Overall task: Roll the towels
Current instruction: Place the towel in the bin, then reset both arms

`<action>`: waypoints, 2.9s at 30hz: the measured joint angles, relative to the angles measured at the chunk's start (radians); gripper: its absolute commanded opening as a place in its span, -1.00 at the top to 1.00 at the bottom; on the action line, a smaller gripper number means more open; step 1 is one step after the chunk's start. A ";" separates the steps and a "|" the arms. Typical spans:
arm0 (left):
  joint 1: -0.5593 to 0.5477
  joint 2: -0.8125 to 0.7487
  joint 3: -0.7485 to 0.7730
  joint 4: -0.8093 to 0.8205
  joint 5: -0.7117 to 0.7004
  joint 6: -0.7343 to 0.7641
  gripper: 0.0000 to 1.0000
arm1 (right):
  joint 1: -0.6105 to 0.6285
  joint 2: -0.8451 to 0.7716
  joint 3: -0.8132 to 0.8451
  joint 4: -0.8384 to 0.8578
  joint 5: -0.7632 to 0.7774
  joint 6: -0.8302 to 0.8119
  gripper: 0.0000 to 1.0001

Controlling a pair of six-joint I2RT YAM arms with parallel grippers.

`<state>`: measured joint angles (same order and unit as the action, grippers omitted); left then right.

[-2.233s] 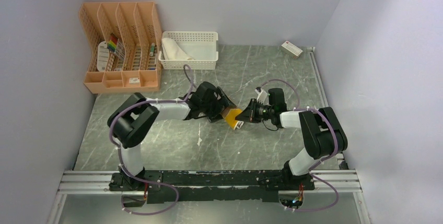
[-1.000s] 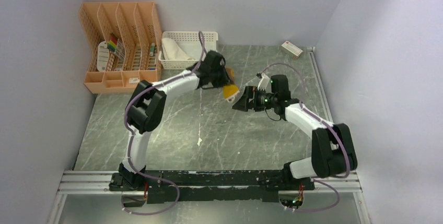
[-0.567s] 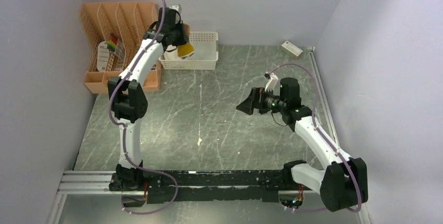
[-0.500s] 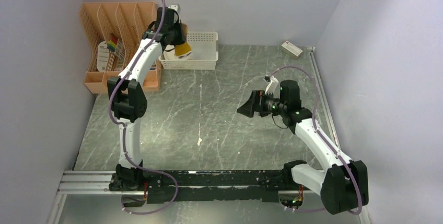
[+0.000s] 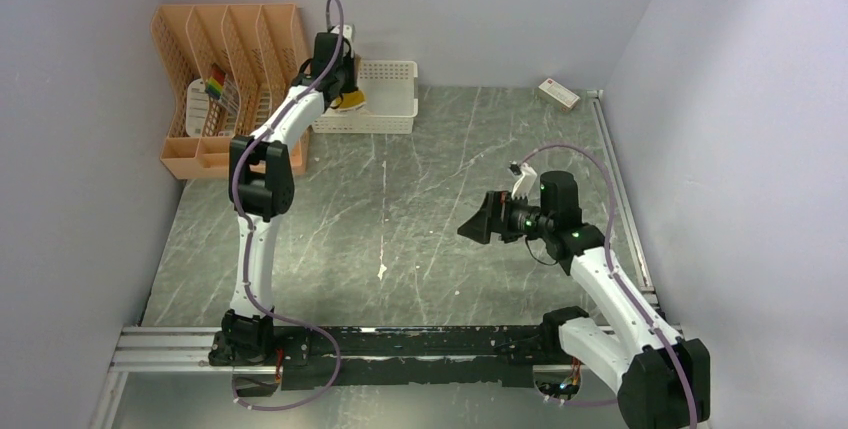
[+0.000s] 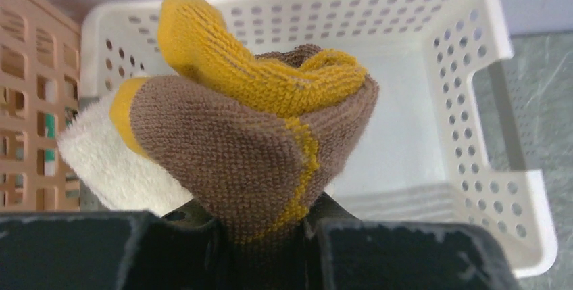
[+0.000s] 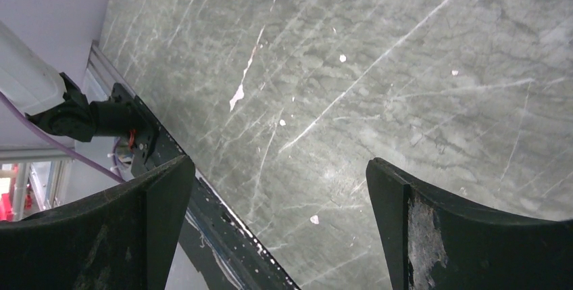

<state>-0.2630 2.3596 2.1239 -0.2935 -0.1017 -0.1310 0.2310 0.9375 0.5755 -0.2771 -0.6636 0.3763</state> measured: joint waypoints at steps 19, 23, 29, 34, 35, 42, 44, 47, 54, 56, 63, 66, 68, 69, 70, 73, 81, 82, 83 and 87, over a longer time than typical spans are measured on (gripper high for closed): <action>0.025 0.216 0.128 0.271 0.262 -0.182 0.62 | 0.000 -0.106 -0.030 -0.066 0.002 0.005 -1.00; 0.036 0.242 0.127 0.208 0.224 -0.175 0.66 | 0.000 -0.106 -0.030 -0.075 0.001 0.005 -1.00; 0.064 0.253 0.140 0.117 0.130 -0.138 0.63 | 0.000 -0.107 -0.030 -0.082 0.000 0.005 -1.00; 0.083 0.249 0.145 0.068 0.100 -0.096 0.12 | 0.000 -0.106 -0.030 -0.081 -0.002 0.005 -1.00; 0.084 0.248 0.146 0.065 0.100 -0.087 -0.30 | 0.000 -0.106 -0.030 -0.081 -0.002 0.005 -1.00; 0.076 0.231 0.146 0.031 0.140 -0.037 -0.99 | 0.000 -0.107 -0.030 -0.087 -0.001 0.005 -1.00; 0.076 0.215 0.145 0.011 0.145 -0.033 -0.99 | 0.000 -0.108 -0.030 -0.089 0.002 0.005 -1.00; 0.079 0.168 0.130 -0.003 0.149 -0.028 -0.99 | 0.000 -0.120 -0.030 -0.090 0.007 0.008 -1.00; 0.097 -0.104 0.083 -0.010 0.206 -0.026 -0.99 | 0.000 -0.134 -0.030 -0.086 0.029 0.020 -1.00; 0.099 -0.201 0.071 -0.005 0.226 -0.030 -0.99 | 0.000 -0.132 -0.030 -0.085 0.036 0.021 -1.00; 0.088 -0.694 -0.375 0.080 0.315 -0.098 -0.99 | 0.001 -0.137 -0.023 -0.064 0.144 0.029 -1.00; 0.068 -0.939 -0.734 0.139 0.306 -0.130 -0.99 | 0.001 -0.183 -0.018 -0.040 0.202 0.042 -1.00; 0.046 -1.062 -0.921 0.146 0.283 -0.149 -0.99 | 0.001 -0.219 -0.003 -0.034 0.249 0.050 -1.00; 0.036 -1.110 -0.993 0.145 0.274 -0.158 -0.99 | 0.001 -0.233 0.010 -0.034 0.277 0.053 -1.00; 0.024 -1.163 -1.071 0.144 0.263 -0.166 -0.99 | 0.001 -0.242 0.027 -0.035 0.312 0.055 -1.00; -0.002 -1.297 -1.221 0.118 0.263 -0.183 -0.99 | 0.001 -0.257 0.073 -0.039 0.418 0.061 -1.00; -0.014 -1.535 -1.250 0.016 0.273 -0.137 -0.99 | 0.001 -0.426 0.085 -0.095 0.705 0.064 -1.00; -0.014 -1.555 -1.251 0.010 0.274 -0.131 -0.99 | 0.001 -0.454 0.085 -0.098 0.725 0.063 -1.00; -0.014 -1.574 -1.254 0.009 0.275 -0.127 -0.99 | 0.001 -0.475 0.085 -0.100 0.740 0.062 -1.00; -0.014 -1.627 -1.266 0.008 0.278 -0.122 -0.98 | 0.001 -0.537 0.085 -0.105 0.790 0.060 -1.00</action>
<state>-0.2768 0.7326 0.8577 -0.2855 0.1761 -0.2531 0.2321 0.4007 0.6601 -0.3824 0.1268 0.4366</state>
